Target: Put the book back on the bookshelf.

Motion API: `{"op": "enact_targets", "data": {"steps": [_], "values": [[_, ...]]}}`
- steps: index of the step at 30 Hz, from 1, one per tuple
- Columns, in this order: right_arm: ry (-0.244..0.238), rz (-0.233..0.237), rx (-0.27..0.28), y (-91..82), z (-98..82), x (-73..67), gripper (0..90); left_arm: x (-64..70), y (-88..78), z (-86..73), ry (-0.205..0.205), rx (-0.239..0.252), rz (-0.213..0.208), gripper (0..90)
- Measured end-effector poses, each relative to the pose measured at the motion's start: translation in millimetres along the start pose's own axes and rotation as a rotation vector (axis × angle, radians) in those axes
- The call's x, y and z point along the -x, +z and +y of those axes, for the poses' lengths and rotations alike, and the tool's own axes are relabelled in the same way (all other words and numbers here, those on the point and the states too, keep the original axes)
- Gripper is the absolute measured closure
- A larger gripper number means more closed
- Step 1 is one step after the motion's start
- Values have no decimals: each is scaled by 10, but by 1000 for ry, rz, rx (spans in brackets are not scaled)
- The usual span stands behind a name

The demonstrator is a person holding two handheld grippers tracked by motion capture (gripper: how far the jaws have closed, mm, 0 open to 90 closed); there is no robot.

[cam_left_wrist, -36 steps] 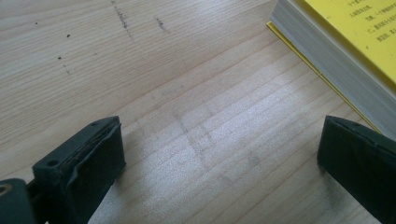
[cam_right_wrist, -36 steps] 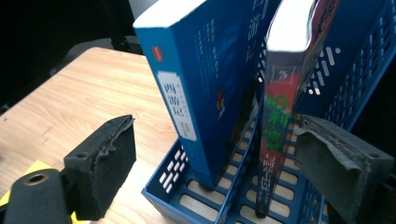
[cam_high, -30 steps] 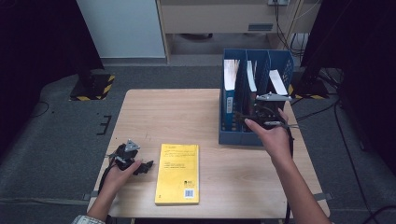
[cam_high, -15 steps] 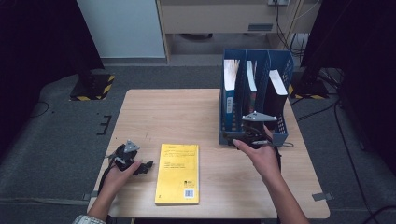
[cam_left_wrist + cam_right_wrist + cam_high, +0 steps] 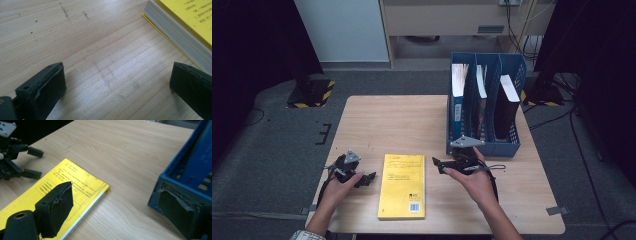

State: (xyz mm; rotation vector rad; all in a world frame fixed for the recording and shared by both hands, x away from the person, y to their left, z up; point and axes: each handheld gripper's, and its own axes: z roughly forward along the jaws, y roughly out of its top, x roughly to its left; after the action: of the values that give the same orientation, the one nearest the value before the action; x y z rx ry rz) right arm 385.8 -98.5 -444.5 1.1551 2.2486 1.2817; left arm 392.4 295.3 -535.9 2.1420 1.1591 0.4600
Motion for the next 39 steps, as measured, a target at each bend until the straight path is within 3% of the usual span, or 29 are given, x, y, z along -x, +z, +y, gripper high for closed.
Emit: {"op": "enact_targets", "data": {"steps": [10, 15, 18, 26, 33, 39], "values": [[-25, 55, -78, 268, -176, -227, 113, 0, -1, 1, -1, 0, -1, 0], [-58, 65, -81, 335, -209, -313, 105, -1, -30, 7, -4, -10, 4, 32], [-73, 86, -90, 365, -235, -336, 89, -9, -59, 9, -18, -12, 4, 45], [-90, 89, -143, 444, -290, -376, 114, 23, -200, 6, -40, 26, 8, 64], [-81, 121, -173, 498, -342, -407, 167, 147, -267, 26, -12, 39, -18, 82], [-95, 140, -203, 538, -383, -455, 198, 323, -319, 64, 8, 60, -82, 109]]}}
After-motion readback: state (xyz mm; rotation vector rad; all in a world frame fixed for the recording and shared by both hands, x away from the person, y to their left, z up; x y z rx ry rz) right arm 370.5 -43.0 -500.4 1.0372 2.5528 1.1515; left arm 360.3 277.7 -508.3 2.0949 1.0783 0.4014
